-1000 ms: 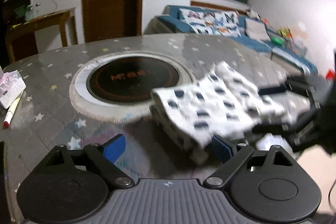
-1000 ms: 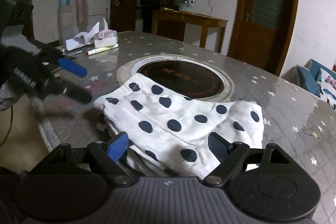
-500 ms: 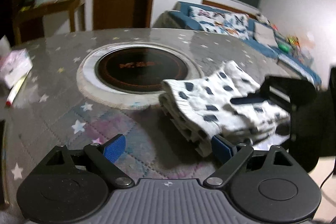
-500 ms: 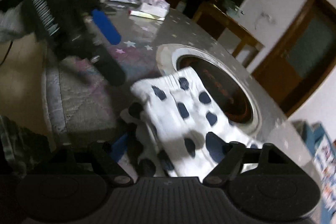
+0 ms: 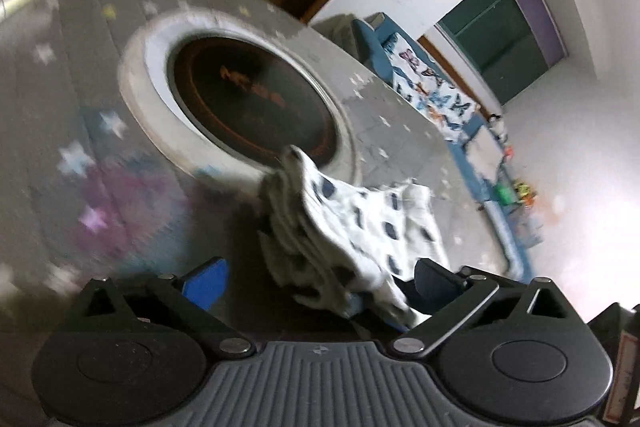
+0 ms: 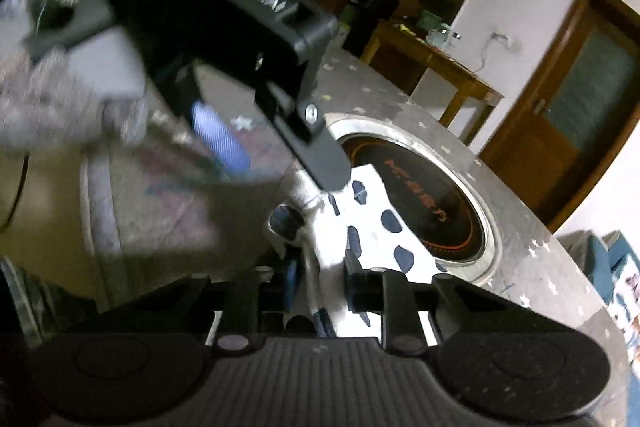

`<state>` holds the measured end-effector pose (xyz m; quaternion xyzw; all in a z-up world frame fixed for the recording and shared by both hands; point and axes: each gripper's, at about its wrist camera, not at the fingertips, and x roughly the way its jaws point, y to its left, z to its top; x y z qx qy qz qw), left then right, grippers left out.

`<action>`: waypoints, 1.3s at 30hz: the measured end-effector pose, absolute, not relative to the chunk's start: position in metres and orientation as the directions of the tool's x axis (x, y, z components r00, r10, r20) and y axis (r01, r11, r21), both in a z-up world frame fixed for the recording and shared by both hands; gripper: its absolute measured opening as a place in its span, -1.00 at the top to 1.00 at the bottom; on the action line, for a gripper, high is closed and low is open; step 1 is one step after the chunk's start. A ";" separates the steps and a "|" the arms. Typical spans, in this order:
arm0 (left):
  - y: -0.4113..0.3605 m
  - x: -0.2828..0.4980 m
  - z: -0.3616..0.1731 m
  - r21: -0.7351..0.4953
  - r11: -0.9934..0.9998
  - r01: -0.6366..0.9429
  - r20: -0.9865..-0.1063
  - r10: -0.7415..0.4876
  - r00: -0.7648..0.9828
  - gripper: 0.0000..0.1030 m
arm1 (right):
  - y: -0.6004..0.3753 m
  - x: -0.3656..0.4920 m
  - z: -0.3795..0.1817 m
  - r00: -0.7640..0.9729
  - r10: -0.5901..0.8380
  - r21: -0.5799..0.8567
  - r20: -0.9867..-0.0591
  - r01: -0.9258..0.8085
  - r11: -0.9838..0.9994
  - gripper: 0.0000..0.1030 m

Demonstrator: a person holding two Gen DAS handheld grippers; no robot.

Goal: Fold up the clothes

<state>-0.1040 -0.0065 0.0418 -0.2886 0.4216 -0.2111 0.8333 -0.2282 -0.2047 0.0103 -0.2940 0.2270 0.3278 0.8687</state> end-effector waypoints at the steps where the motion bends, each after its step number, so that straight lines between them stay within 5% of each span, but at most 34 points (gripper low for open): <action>1: -0.009 -0.102 0.039 -0.679 0.728 0.095 -0.577 -0.609 0.544 -0.96 | -0.207 -0.228 0.013 0.685 0.441 -0.351 -0.580 -0.699 0.623 0.63; 9: -0.023 -0.079 0.018 -0.781 0.624 -0.033 -0.559 -0.674 0.482 -0.83 | -0.218 -0.229 0.019 0.685 0.472 -0.282 -0.555 -0.689 0.668 0.67; 17: -0.024 -0.066 0.003 -0.776 0.628 -0.063 -0.578 -0.666 0.472 0.28 | -0.231 -0.232 0.015 0.650 0.500 -0.221 -0.572 -0.709 0.669 0.61; 25: -0.019 -0.065 -0.001 -0.784 0.619 -0.053 -0.565 -0.675 0.474 0.34 | -0.290 -0.214 0.030 0.610 0.550 0.014 -0.570 -0.662 0.749 0.29; 39: -0.017 -0.063 -0.004 -0.786 0.616 -0.050 -0.563 -0.680 0.469 0.34 | -0.352 -0.175 0.041 0.580 0.614 0.227 -0.535 -0.601 0.766 0.17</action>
